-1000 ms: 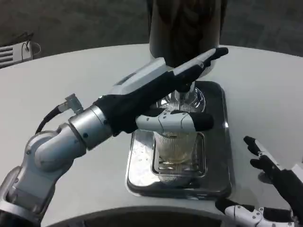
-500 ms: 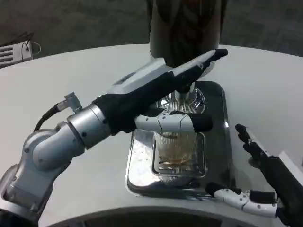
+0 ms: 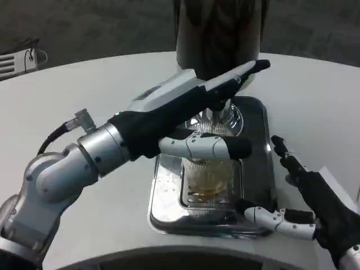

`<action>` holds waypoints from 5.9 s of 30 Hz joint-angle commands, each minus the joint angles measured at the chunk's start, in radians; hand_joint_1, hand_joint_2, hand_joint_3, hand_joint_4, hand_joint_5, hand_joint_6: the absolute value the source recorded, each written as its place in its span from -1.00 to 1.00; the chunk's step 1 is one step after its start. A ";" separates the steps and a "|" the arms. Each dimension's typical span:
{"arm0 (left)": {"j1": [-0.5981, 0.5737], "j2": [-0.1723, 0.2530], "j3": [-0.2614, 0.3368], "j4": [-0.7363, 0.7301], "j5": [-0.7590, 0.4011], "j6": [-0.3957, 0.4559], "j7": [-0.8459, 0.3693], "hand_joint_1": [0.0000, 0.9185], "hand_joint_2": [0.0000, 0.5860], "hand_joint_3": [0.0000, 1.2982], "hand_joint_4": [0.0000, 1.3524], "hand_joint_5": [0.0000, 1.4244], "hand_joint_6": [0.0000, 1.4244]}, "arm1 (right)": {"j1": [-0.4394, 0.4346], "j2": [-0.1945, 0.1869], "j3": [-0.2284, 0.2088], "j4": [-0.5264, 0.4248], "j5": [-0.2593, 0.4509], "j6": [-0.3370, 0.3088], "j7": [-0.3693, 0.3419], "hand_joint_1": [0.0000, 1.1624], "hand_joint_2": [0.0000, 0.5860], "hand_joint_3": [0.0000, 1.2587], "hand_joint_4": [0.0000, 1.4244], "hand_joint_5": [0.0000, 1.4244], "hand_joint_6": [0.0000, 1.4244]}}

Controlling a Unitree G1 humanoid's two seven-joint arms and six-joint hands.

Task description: Grasp the cup under the faucet to collect the drink, then remove the cup.

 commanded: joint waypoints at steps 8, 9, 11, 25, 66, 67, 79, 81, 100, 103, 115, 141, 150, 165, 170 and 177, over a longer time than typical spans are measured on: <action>0.065 0.031 -0.029 0.000 0.041 0.048 -0.068 -1.00 -1.00 -0.96 -1.00 -0.96 -0.86 | -0.078 0.005 0.023 0.083 0.033 -0.010 -0.034 0.37 -0.26 -1.00 -1.00 -1.00 -0.95; 0.066 0.033 -0.028 -0.004 0.040 0.050 -0.068 -1.00 -1.00 -0.96 -1.00 -0.96 -0.86 | -0.083 0.006 0.024 0.088 0.035 -0.011 -0.036 0.37 -0.27 -1.00 -1.00 -1.00 -0.95; 0.069 0.036 -0.025 -0.010 0.039 0.054 -0.068 -1.00 -1.00 -0.96 -1.00 -0.96 -0.86 | -0.095 0.007 0.026 0.101 0.041 -0.012 -0.040 0.37 -0.27 -1.00 -1.00 -1.00 -0.95; 0.102 0.042 0.010 -0.056 0.022 0.068 -0.057 -1.00 -1.00 -0.96 -1.00 -0.96 -0.84 | -0.174 0.009 0.043 0.176 0.071 -0.019 -0.055 0.35 -0.24 -1.00 -1.00 -1.00 -0.95; 0.499 -0.038 0.353 -0.433 0.007 0.056 0.202 -1.00 -0.83 -1.00 -1.00 -0.98 -0.83 | -0.232 0.029 0.070 0.239 0.105 -0.046 -0.076 0.35 -0.24 -1.00 -1.00 -0.98 -0.93; 0.520 -0.037 0.360 -0.455 0.021 0.070 0.206 -1.00 -0.83 -1.00 -1.00 -0.98 -0.83 | -0.234 0.030 0.071 0.241 0.105 -0.048 -0.077 0.35 -0.24 -1.00 -1.00 -0.98 -0.93; 0.786 -0.042 0.404 -0.606 0.205 0.164 0.236 -1.00 -0.82 -1.00 -1.00 -1.00 -0.95 | -0.258 0.061 0.082 0.291 0.112 -0.099 -0.107 0.33 -0.25 -1.00 -1.00 -0.98 -0.93; 0.819 -0.045 0.406 -0.621 0.223 0.173 0.240 -1.00 -0.82 -1.00 -1.00 -1.00 -0.98 | -0.262 0.062 0.084 0.299 0.114 -0.109 -0.108 0.33 -0.25 -1.00 -1.00 -0.98 -0.93; 1.046 -0.044 0.437 -0.706 0.249 0.220 0.231 -1.00 -0.79 -1.00 -1.00 -1.00 -1.00 | -0.303 0.100 0.140 0.375 0.079 -0.186 -0.163 0.37 -0.31 -1.00 -1.00 -1.00 -0.95; 1.058 -0.040 0.438 -0.719 0.248 0.227 0.225 -1.00 -0.79 -1.00 -1.00 -1.00 -1.00 | -0.312 0.109 0.153 0.391 0.065 -0.195 -0.184 0.40 -0.34 -1.00 -1.00 -1.00 -0.95; 1.079 -0.029 0.433 -0.755 0.247 0.266 0.187 -1.00 -0.79 -1.00 -1.00 -1.00 -1.00 | -0.344 0.157 0.170 0.497 0.028 -0.246 -0.289 0.47 -0.32 -1.00 -1.00 -1.00 -0.95; 1.066 0.004 0.440 -0.754 0.232 0.323 0.146 -1.00 -0.79 -1.00 -1.00 -1.00 -0.99 | -0.367 0.220 0.190 0.624 -0.041 -0.316 -0.448 0.52 -0.37 -1.00 -1.00 -0.92 -0.89; 1.057 0.012 0.440 -0.742 0.228 0.331 0.145 -1.00 -0.79 -1.00 -1.00 -1.00 -0.99 | -0.387 0.239 0.198 0.667 -0.039 -0.325 -0.479 0.52 -0.37 -1.00 -0.89 -0.79 -0.80; 1.050 0.026 0.445 -0.724 0.220 0.347 0.132 -1.00 -0.78 -1.00 -1.00 -1.00 -0.97 | -0.415 0.304 0.223 0.753 -0.088 -0.334 -0.605 0.64 -0.31 -0.65 -0.50 -0.39 -0.49; 1.042 0.029 0.441 -0.719 0.219 0.352 0.126 -1.00 -0.78 -1.00 -1.00 -1.00 -0.97 | -0.422 0.334 0.230 0.777 -0.124 -0.321 -0.675 0.69 -0.27 -0.51 -0.37 -0.25 -0.37; 1.040 0.037 0.446 -0.710 0.210 0.354 0.120 -1.00 -0.78 -1.00 -1.00 -1.00 -0.97 | -0.438 0.364 0.240 0.823 -0.136 -0.319 -0.758 0.75 -0.24 -0.33 -0.18 -0.05 -0.15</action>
